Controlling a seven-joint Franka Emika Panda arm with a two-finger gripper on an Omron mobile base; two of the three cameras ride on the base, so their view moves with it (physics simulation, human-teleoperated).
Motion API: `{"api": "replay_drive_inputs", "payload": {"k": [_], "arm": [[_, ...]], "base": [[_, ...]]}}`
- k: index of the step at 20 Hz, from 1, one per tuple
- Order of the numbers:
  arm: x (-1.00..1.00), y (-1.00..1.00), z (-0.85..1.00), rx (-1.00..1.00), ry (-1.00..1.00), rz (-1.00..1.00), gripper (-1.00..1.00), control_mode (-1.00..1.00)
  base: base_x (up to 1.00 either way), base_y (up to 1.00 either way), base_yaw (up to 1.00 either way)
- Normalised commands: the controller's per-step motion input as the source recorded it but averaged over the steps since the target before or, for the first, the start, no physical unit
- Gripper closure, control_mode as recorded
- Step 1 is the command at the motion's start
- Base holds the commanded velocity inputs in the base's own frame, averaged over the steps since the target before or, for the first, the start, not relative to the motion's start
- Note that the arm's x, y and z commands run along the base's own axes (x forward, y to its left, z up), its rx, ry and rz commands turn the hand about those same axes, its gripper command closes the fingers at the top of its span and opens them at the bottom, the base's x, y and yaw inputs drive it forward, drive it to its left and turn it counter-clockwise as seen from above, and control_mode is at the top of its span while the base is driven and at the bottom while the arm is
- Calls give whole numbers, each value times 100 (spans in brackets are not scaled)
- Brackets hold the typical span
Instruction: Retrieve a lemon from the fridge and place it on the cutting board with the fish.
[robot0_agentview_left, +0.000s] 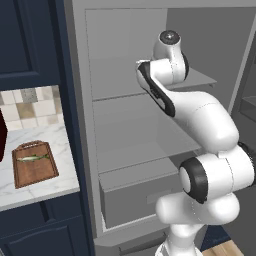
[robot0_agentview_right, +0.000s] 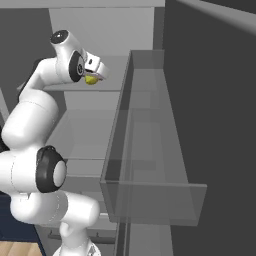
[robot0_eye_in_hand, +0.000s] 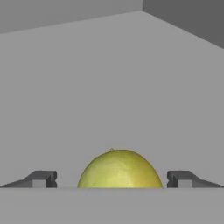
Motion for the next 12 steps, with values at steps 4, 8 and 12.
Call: {"api": "replay_drive_inputs", "payload": {"k": [4, 8, 12], "arm": [[0, 0, -9, 0, 0, 0, -100, -100], [0, 0, -23, 0, 2, 0, 100, -100], [0, 0, -24, 2, 3, 0, 100, -100]], "base": [[0, 0, 0], [0, 0, 0], [0, 0, 0]]}}
